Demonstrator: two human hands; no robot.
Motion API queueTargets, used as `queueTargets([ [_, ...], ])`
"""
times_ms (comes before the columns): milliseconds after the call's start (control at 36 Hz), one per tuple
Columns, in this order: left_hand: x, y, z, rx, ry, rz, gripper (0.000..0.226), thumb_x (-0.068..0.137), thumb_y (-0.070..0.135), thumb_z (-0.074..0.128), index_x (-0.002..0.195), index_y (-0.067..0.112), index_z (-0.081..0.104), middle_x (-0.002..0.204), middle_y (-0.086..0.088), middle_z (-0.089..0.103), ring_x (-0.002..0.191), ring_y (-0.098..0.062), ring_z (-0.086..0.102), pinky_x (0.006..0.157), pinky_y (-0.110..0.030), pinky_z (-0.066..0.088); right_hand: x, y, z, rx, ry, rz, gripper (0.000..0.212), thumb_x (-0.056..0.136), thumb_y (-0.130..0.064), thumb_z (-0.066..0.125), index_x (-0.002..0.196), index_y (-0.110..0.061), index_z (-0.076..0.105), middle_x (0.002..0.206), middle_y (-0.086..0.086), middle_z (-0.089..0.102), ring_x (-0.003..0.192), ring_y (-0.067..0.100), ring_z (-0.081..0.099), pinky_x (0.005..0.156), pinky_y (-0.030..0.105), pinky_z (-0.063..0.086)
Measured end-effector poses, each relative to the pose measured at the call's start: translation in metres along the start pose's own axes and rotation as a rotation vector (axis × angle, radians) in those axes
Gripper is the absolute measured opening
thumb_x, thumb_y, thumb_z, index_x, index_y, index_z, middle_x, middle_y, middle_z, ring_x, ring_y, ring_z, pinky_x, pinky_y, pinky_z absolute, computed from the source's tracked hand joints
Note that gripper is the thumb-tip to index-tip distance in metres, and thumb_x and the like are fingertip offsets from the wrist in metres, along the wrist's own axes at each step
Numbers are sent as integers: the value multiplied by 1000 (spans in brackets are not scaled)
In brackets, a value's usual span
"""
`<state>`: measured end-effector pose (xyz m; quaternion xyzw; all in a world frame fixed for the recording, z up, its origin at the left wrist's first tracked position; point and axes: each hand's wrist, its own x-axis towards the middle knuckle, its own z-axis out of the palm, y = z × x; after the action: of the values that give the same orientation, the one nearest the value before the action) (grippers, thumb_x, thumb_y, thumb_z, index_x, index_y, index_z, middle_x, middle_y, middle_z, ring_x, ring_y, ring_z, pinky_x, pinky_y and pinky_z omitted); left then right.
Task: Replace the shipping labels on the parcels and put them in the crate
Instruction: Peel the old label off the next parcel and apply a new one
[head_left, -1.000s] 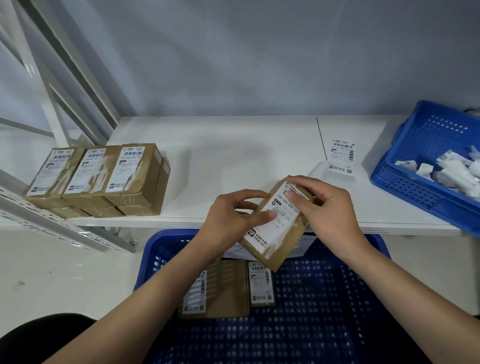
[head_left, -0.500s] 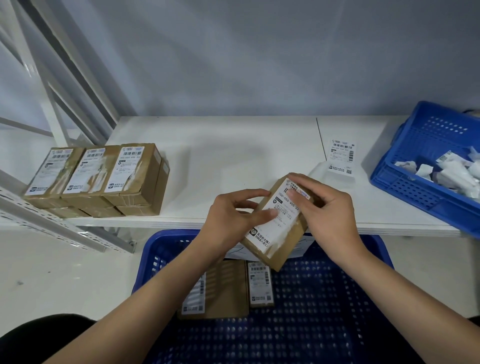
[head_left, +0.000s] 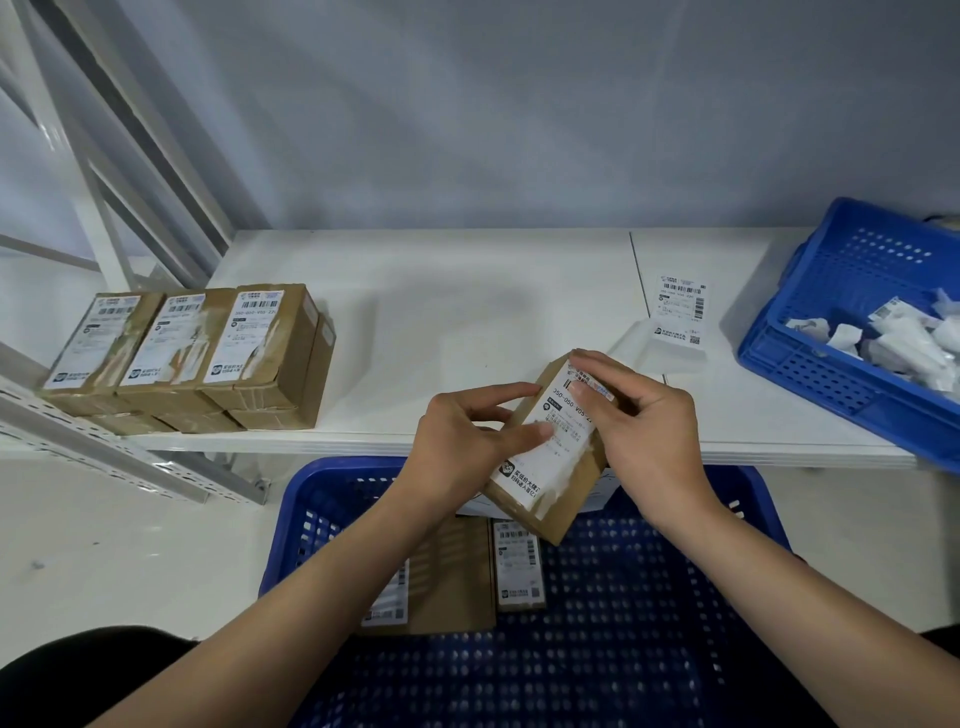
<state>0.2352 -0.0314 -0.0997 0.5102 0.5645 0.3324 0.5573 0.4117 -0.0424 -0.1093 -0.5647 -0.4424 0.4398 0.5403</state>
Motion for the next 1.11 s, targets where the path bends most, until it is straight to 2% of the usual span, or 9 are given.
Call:
queueTargets([
  [194, 0, -3, 1, 1, 0, 4, 41, 78, 23, 89, 115, 34, 78, 104, -1, 77, 82, -22, 77, 78, -51, 63, 1, 2, -1, -20, 6, 20, 25, 92, -9, 71, 110, -25, 77, 116, -15, 72, 110, -1, 65, 96, 27, 55],
  [361, 2, -3, 0, 20, -3, 12, 41, 76, 26, 90, 114, 37, 78, 103, 2, 77, 83, -21, 77, 76, -50, 64, 3, 2, -3, -8, 10, 51, 23, 92, -10, 71, 103, -29, 78, 108, -12, 74, 100, 6, 69, 78, 21, 57],
  [556, 5, -6, -2, 67, -4, 20, 43, 75, 29, 91, 114, 38, 77, 106, 2, 76, 86, -21, 77, 74, -49, 64, 6, 0, -3, 26, 24, 99, 23, 91, -6, 71, 98, -26, 78, 99, -7, 76, 92, 5, 70, 70, 20, 58],
  [694, 6, -7, -3, 108, -12, 17, 43, 74, 29, 91, 112, 40, 78, 108, 4, 76, 86, -19, 77, 73, -46, 64, 6, 3, -3, -7, 39, 92, 20, 89, -4, 73, 95, -22, 78, 94, -6, 76, 89, 7, 70, 74, 24, 59],
  [778, 7, -7, -5, 146, -22, 17, 42, 74, 28, 91, 113, 40, 78, 108, 4, 76, 86, -17, 76, 73, -45, 64, 7, 4, -5, -7, 40, 99, 18, 89, -4, 73, 91, -21, 78, 92, -5, 76, 85, 5, 70, 70, 22, 58],
  [917, 7, -5, -7, 190, -29, 25, 40, 76, 26, 90, 110, 40, 78, 107, 7, 76, 84, -12, 76, 72, -41, 64, 9, 4, -6, -55, 0, 105, 16, 89, -3, 72, 83, -18, 77, 99, -12, 75, 92, 6, 69, 76, 21, 57],
  [1000, 7, -3, -10, 196, -35, 28, 39, 76, 25, 90, 110, 41, 77, 107, 9, 76, 83, -11, 76, 72, -40, 65, 10, 4, -6, -65, 1, 98, 11, 89, -6, 73, 88, -17, 74, 93, -6, 75, 89, 9, 71, 71, 24, 58],
  [1083, 6, 0, -10, 224, -26, 42, 39, 77, 25, 89, 111, 40, 76, 109, 8, 75, 82, -10, 75, 69, -37, 64, 11, 5, -7, -178, 36, 44, 11, 88, -15, 76, 93, -24, 72, 95, -7, 74, 99, 9, 68, 81, 27, 57],
  [1111, 6, 0, -9, 237, -25, 47, 39, 77, 25, 89, 110, 42, 76, 109, 8, 75, 82, -9, 75, 68, -36, 64, 10, 4, -7, -234, 39, 19, 10, 88, -18, 76, 94, -25, 72, 97, -8, 73, 103, 7, 66, 82, 23, 55],
])
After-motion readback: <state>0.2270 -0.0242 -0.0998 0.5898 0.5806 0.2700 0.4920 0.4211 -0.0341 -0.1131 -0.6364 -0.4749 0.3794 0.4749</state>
